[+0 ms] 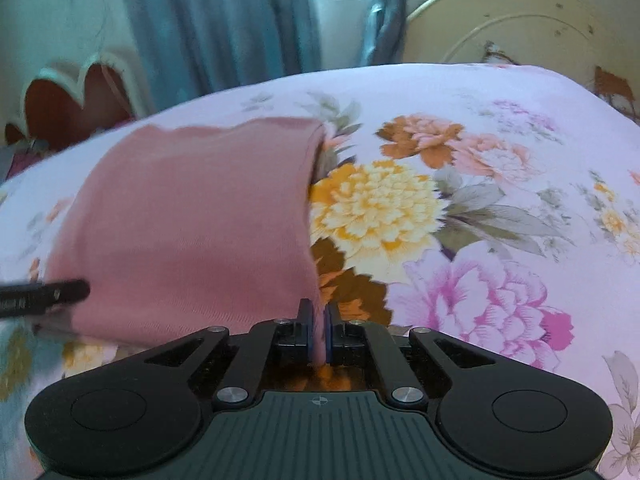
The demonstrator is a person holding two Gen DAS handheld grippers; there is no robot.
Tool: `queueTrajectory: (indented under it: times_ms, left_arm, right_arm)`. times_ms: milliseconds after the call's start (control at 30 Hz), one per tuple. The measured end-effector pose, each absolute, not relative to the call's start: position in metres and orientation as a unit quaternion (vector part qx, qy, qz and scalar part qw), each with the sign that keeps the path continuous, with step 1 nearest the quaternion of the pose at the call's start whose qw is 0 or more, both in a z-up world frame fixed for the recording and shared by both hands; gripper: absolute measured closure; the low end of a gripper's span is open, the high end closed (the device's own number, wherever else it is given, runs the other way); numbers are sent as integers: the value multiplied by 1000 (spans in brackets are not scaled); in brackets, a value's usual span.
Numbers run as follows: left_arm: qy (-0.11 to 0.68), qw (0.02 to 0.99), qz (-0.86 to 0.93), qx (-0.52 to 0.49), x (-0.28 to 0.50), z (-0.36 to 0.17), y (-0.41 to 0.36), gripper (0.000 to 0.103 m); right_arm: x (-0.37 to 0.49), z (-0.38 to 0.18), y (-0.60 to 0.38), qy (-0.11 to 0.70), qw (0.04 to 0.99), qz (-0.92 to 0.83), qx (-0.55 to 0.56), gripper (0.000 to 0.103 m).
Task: Fold small clothes
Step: 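Position both open grippers at the end of the folded pink sweater, then close the left gripper on the sweater end while the right gripper pinches beside it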
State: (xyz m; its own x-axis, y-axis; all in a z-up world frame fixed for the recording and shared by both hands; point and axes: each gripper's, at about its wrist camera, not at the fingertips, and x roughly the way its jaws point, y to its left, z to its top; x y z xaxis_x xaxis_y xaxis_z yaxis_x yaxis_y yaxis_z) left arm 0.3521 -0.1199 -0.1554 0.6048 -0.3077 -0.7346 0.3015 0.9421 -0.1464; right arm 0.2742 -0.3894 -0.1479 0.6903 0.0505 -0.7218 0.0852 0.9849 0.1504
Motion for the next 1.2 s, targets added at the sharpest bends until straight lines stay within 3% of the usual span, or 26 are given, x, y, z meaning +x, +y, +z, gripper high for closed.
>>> queueTrajectory:
  times_ms: [33,133,167,233,267,533,1133,1167,1200]
  left_arm:
    - [413,895,-171,-2,353,-154,-121,27]
    - [413,895,-171,3,354,-146,-120,24]
    - [410,896,-171,6,354,-143,-121,23]
    - [403,899,-172,9,354,-136,-121,16]
    - [399,900,-173,10,355,-132,-121,16]
    - [391,902,-182,1,378,-111,-126,6]
    - [456,854,-237,-83,458,-159,-127,7]
    - [454,854,-242,-83,459,-160,-127,7]
    - [451,853,-248,-83,459,-160,-129,11]
  right_arm:
    - [274,-145,-389,391,916,-7,87,100]
    - [274,-134,-392,387,916,-2,107,100]
    - [275,-130,-392,386,916,-1,106,93]
    - [276,-124,-392,380,920,-3,101,47]
    - [276,-120,-392,371,923,-6,100,19]
    - [309,-100,-402,368,921,24,130,19]
    - [396,-161,-431,395,877,69,266,19]
    - [399,-162,-430,391,878,71,266,24]
    - [402,-163,-430,391,877,74,269,42]
